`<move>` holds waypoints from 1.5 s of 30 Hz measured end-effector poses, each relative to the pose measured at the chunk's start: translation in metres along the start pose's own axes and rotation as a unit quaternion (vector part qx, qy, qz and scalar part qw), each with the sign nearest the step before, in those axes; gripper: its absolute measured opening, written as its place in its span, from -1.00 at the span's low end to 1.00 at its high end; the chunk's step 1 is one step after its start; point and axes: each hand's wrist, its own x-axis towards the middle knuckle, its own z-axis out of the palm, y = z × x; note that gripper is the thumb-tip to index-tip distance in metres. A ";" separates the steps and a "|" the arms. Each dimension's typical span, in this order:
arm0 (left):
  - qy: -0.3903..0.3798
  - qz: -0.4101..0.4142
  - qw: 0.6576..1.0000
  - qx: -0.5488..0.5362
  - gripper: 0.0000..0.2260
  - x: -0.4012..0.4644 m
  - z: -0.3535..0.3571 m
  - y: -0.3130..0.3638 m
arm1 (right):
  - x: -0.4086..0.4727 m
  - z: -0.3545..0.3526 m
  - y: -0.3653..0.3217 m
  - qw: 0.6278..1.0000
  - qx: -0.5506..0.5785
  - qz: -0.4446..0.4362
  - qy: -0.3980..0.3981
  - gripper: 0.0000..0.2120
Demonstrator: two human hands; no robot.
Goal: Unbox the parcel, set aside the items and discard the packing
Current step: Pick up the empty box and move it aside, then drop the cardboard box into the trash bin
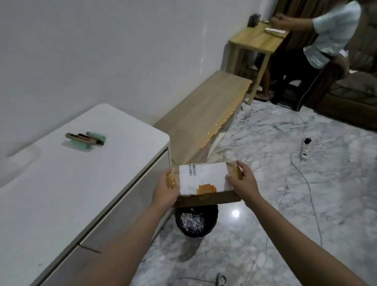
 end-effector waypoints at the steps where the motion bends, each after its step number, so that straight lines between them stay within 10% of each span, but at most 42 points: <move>1: -0.015 -0.013 1.000 0.018 -0.60 0.007 0.012 -0.005 | 0.007 -0.003 0.011 1.000 -0.004 0.013 0.005 -0.44; 20: -0.231 -0.214 0.934 0.167 -0.49 0.186 0.163 -0.205 | 0.129 0.050 0.169 0.979 -0.173 0.099 0.031 -0.39; 24: -0.259 -0.251 0.904 0.227 -0.22 0.198 0.188 -0.221 | 0.157 0.071 0.217 0.977 -0.192 0.082 -0.039 -0.37; 35: -0.130 -0.227 0.949 0.175 -0.51 0.137 0.160 -0.169 | 0.135 0.081 0.190 0.957 -0.209 0.126 -0.158 -0.41; 45: 0.121 -0.058 0.980 0.144 -0.67 0.034 0.049 -0.041 | 0.060 0.112 0.018 0.971 -0.155 -0.115 -0.140 -0.67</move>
